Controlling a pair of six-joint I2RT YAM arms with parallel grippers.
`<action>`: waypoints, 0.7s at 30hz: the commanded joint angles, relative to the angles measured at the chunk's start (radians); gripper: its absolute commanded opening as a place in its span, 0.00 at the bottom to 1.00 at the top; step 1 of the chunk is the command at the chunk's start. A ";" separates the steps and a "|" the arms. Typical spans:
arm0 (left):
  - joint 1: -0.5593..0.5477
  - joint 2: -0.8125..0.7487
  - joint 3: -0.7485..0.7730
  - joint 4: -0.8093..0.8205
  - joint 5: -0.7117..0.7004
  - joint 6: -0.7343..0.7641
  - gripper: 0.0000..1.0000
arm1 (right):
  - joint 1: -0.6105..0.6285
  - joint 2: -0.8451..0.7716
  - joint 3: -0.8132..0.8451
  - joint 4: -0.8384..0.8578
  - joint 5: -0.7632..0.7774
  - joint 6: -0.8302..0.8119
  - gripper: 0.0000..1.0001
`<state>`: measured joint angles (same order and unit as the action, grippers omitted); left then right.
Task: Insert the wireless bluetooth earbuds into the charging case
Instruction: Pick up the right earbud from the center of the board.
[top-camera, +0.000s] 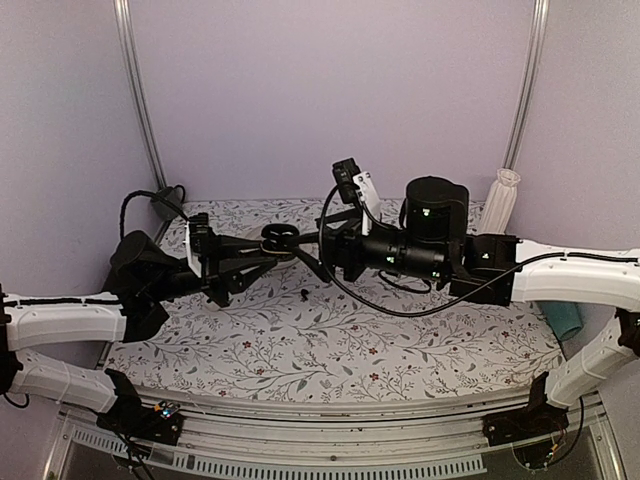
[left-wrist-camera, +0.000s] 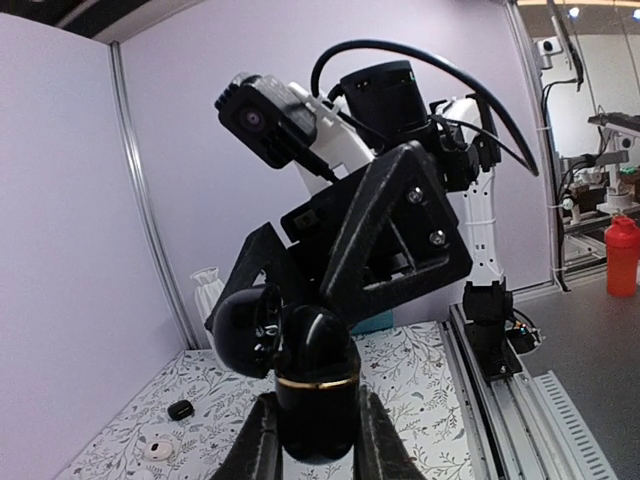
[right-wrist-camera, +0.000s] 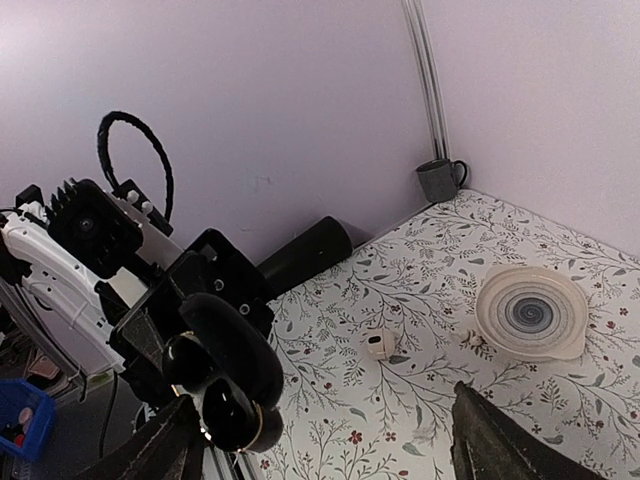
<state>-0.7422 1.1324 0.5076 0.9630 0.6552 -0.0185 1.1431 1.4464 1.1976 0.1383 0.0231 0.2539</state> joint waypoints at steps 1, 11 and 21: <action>0.004 -0.044 -0.017 -0.021 -0.005 0.089 0.00 | -0.018 -0.092 -0.036 -0.038 0.005 0.003 0.86; -0.013 -0.129 -0.042 -0.065 0.036 0.277 0.00 | -0.018 -0.148 -0.081 -0.026 -0.133 -0.046 0.86; -0.024 -0.175 -0.024 -0.168 0.041 0.379 0.00 | -0.016 -0.173 -0.086 -0.044 -0.211 -0.097 0.83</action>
<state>-0.7540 0.9707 0.4728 0.8490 0.6910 0.3031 1.1309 1.3113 1.1168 0.1112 -0.1501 0.1879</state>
